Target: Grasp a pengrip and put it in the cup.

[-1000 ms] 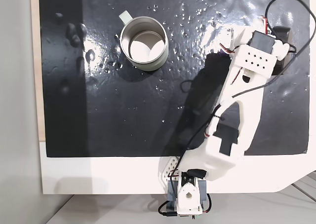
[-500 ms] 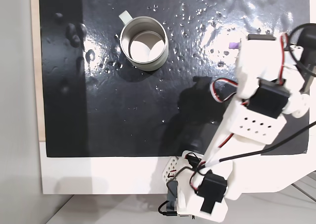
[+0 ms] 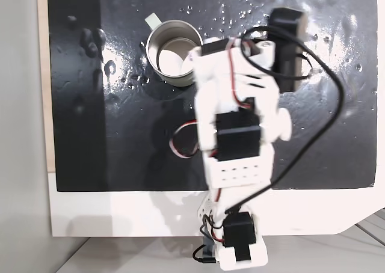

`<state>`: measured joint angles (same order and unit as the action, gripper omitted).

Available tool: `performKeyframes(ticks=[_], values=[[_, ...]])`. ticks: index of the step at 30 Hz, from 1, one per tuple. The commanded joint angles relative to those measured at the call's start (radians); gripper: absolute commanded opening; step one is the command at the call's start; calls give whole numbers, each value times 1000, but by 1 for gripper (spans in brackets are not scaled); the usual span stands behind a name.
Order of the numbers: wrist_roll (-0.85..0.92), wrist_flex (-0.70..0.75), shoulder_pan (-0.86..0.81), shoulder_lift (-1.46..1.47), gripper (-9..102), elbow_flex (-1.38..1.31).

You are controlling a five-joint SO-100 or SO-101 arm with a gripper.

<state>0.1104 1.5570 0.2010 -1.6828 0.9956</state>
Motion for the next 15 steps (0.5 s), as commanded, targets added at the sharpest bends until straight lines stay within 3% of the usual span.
performKeyframes(ticks=[1,15], values=[[-58,35,72,38,0,-110],[-173,75,178,275,2,-264]])
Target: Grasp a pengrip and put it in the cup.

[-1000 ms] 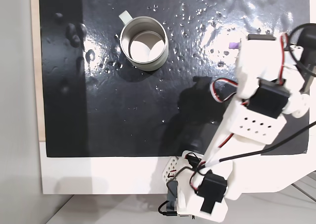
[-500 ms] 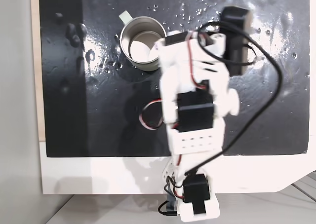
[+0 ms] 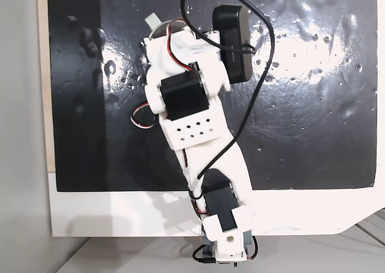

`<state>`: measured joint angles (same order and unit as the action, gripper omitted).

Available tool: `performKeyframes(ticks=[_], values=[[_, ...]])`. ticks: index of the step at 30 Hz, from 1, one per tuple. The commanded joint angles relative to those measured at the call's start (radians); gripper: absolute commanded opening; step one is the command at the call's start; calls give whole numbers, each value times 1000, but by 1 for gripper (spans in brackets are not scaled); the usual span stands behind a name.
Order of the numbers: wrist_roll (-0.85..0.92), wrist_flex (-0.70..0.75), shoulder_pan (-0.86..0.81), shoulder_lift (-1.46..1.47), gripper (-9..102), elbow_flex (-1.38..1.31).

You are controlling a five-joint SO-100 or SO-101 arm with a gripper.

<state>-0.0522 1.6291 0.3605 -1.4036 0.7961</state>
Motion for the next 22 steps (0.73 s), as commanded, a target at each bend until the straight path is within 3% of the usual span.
performKeyframes(ticks=[1,4,7,22], values=[[-11,8,20,-5,7,-60],[-11,20,17,-5,23,-54],[-6,25,9,-14,31,-54],[6,35,-12,-57,31,-6]])
